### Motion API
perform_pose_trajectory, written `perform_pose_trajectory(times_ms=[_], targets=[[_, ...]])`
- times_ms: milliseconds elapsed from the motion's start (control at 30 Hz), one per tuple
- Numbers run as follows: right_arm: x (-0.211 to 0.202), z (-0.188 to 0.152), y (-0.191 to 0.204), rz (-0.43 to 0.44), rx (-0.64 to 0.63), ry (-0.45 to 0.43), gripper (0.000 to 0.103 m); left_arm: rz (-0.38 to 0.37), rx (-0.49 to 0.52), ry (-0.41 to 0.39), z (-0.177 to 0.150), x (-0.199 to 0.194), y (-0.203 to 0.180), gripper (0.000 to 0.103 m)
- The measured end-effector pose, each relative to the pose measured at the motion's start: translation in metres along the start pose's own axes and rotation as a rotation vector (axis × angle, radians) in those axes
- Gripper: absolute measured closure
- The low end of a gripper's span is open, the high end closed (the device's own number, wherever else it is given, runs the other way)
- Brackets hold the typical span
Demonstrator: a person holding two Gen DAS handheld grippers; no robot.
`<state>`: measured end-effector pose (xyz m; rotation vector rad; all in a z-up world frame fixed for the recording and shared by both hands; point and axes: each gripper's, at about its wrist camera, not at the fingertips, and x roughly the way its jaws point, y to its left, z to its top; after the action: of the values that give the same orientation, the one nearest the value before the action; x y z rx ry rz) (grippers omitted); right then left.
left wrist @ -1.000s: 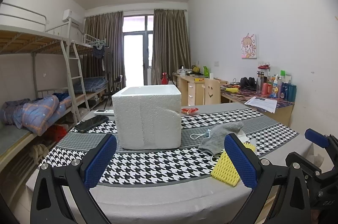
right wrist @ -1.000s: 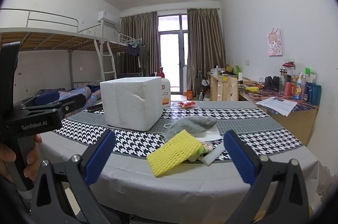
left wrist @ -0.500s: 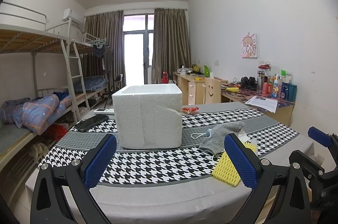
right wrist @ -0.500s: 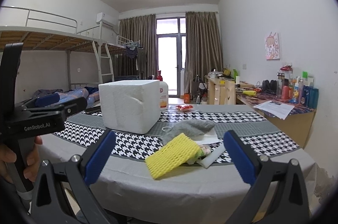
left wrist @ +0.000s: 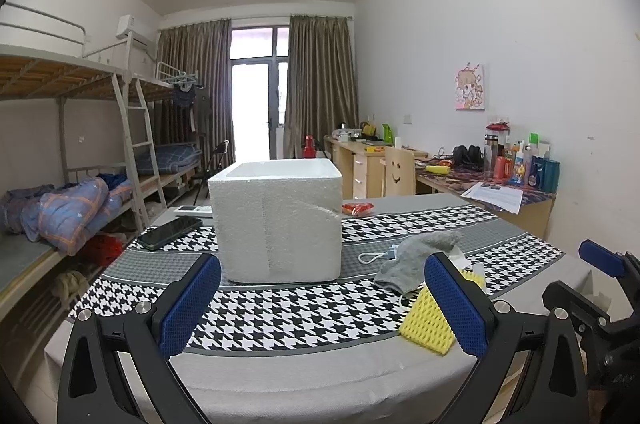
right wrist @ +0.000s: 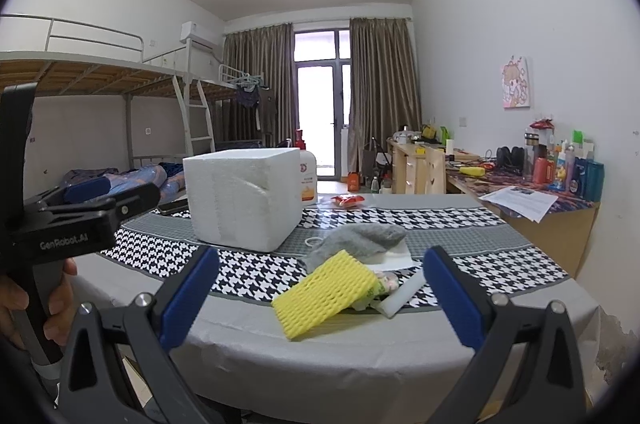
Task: Organize soft objects
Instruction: 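Reach the left gripper to the yellow foam net and grasp it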
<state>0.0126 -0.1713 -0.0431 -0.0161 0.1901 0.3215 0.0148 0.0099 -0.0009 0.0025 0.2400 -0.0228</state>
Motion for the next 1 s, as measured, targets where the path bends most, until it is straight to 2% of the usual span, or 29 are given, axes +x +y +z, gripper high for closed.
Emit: perform_pose_trajectory(times_ms=[333, 667, 900, 1000], targets=[[0.023, -0.002, -0.015, -0.044, 0.016, 0.053, 0.0, -0.092, 0.03, 0.078, -0.007, 0.035, -0.012, 0.001], [0.052, -0.014, -0.04, -0.101, 0.042, 0.129, 0.0, -0.199, 0.095, 0.199, -0.026, 0.087, -0.039, 0.001], [0.069, -0.026, -0.06, -0.133, 0.078, 0.188, 0.0, -0.308, 0.141, 0.28, -0.041, 0.111, -0.068, 0.002], [0.075, -0.029, -0.069, -0.146, 0.095, 0.207, 0.0, -0.346, 0.16, 0.317, -0.046, 0.12, -0.078, 0.006]])
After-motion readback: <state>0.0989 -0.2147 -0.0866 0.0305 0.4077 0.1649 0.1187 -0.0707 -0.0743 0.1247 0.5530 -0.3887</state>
